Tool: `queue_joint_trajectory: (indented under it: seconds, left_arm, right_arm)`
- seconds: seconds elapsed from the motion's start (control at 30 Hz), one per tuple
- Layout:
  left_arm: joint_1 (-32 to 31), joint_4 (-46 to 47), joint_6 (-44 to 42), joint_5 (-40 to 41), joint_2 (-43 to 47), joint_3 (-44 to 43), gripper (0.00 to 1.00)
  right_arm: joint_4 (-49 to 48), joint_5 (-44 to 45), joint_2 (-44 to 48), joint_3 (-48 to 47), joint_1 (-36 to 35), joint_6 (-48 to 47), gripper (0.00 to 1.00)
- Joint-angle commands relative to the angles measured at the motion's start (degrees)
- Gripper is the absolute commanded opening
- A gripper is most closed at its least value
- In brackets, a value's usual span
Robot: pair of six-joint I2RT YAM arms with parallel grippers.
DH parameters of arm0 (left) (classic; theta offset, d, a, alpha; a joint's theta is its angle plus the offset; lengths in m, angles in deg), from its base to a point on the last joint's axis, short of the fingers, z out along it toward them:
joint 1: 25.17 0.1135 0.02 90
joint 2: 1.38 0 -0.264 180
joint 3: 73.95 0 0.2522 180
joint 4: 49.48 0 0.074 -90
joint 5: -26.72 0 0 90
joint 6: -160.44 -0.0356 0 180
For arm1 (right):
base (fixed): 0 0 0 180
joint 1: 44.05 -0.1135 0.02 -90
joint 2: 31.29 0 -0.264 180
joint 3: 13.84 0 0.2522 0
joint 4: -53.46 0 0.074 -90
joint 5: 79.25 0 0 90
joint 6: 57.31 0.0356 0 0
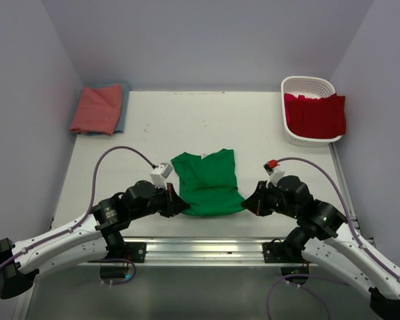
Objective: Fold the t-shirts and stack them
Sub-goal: Fold the tshirt
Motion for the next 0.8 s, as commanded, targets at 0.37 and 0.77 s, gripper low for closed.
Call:
queue_joint_trajectory:
  seconds: [0.37,0.77]
  left_arm:
    - [4.1,4.4,-19.8,29.0,-15.3,-14.9,0.0]
    - [28.3,29.7,-28.4,11.8,-46.5,-22.8,0.0]
  right_arm:
    - [-17.0,26.0,-29.6,-21.3,0.2,-15.8,0.0]
    - [-28.0,30.1,-66.6,-42.9,11.7,-17.6,0.0]
